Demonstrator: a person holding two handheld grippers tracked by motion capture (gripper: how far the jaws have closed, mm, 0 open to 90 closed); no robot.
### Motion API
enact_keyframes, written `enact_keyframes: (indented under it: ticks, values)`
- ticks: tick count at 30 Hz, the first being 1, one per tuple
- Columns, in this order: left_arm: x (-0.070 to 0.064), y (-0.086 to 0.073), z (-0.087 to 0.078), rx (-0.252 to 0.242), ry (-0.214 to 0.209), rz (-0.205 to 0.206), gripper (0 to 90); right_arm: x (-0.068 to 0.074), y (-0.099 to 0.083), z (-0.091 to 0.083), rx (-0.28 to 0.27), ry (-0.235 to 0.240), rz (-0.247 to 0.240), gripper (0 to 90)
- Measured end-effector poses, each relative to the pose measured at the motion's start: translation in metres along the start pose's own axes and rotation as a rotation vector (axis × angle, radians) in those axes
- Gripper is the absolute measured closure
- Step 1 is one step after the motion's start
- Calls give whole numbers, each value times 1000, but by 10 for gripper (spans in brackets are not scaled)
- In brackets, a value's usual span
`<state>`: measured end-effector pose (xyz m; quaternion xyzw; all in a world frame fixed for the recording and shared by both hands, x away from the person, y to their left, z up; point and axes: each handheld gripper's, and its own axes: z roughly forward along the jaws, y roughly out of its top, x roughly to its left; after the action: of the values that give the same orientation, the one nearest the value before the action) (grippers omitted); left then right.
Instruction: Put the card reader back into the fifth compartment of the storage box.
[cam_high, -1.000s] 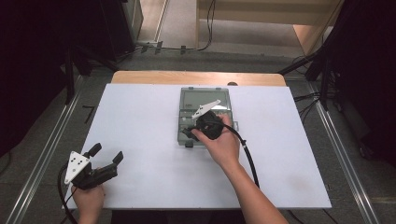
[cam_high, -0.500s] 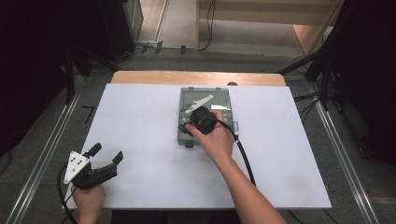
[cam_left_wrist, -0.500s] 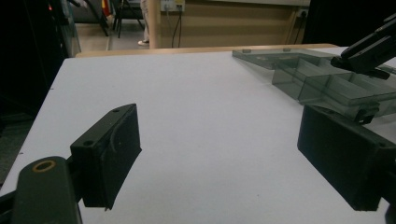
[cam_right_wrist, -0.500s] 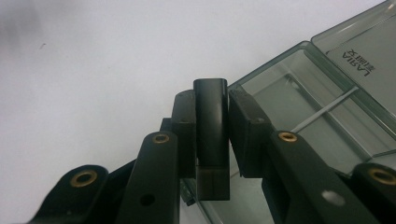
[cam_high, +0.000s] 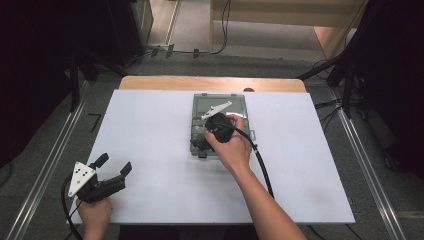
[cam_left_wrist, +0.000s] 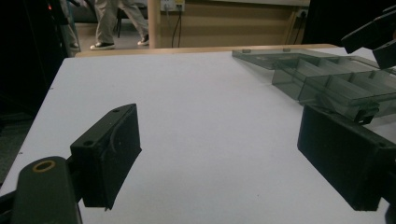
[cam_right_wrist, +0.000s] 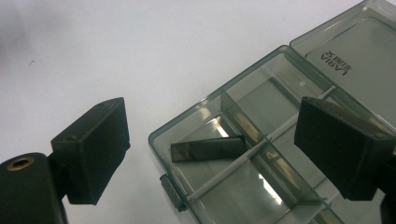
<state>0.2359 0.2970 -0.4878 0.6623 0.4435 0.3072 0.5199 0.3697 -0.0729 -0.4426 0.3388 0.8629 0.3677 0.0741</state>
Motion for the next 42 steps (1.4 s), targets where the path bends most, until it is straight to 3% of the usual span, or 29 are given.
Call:
enact_keyframes:
  ticks: [2,11,17,42]
  values:
    - [0,0,0,1,0,0,136,-1,-2,-2,0,20,5,0]
    - [0,0,0,0,0,0,136,-2,-12,-15,-42,58,9,0]
    - [0,0,0,5,0,6,135,-1,-20,-24,-58,34,4,0]
    - [-1,0,0,10,1,13,136,-13,-58,-50,-97,20,43,0]
